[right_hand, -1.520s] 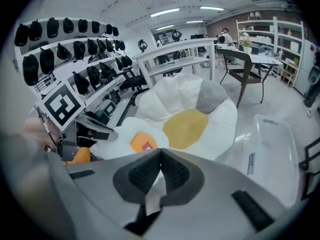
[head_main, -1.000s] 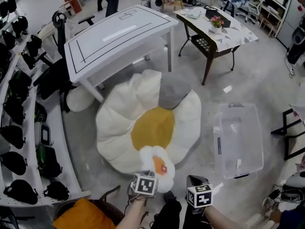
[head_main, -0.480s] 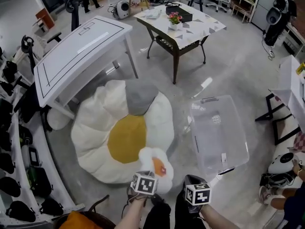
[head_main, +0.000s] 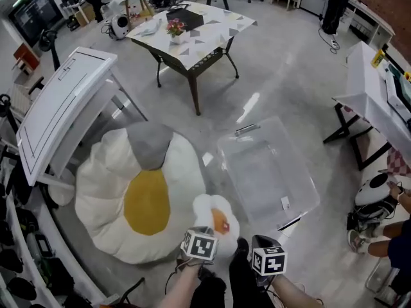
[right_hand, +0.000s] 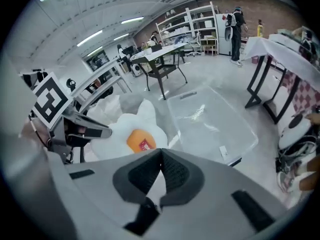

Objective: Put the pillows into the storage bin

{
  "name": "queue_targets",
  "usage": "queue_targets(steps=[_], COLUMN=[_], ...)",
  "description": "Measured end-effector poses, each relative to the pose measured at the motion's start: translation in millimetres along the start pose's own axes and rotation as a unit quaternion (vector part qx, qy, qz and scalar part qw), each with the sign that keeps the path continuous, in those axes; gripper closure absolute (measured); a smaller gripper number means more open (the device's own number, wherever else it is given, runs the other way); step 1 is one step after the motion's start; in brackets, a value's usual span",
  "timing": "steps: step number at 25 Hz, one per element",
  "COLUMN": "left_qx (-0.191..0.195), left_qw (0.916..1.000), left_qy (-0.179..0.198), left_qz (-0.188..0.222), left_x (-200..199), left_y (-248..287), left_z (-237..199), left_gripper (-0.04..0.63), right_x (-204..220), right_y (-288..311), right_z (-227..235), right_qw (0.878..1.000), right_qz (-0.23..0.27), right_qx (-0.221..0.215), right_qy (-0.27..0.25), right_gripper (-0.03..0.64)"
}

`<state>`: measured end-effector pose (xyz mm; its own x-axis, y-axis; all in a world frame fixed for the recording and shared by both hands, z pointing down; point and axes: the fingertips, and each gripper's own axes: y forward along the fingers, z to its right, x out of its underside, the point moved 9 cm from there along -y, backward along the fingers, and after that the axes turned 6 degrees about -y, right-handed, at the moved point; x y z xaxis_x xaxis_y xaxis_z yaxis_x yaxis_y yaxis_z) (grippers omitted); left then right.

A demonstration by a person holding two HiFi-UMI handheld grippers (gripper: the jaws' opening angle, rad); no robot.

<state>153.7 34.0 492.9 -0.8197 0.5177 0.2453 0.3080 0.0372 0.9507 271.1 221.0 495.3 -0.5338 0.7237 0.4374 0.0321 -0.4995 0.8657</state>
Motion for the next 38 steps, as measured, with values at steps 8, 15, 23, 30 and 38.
queue_targets(steps=[8, 15, 23, 30, 38], left_qx=[0.022, 0.036, 0.058, 0.06, 0.048], left_qw=[0.9979, 0.9934, 0.9895, 0.9873, 0.9921], left_qy=[0.061, 0.109, 0.132, 0.147, 0.116], left_qz=[0.004, 0.002, -0.002, -0.009, -0.001], left_x=[-65, -109, -139, -148, -133], left_y=[24, 40, 72, 109, 123], left_z=[60, 113, 165, 195, 169], left_gripper=[0.568, 0.568, 0.568, 0.557, 0.555], right_x=[2, 1, 15, 31, 30], right_y=[-9, -21, -30, -30, -17], right_z=[58, 92, 127, 144, 148], right_qw=[0.998, 0.997, 0.994, 0.991, 0.991], right_qz=[0.006, 0.014, 0.011, 0.002, -0.005], right_qx=[0.025, 0.033, 0.049, 0.062, 0.059], right_qy=[0.051, 0.075, 0.098, 0.12, 0.117], right_gripper=[0.617, 0.617, 0.617, 0.617, 0.617])
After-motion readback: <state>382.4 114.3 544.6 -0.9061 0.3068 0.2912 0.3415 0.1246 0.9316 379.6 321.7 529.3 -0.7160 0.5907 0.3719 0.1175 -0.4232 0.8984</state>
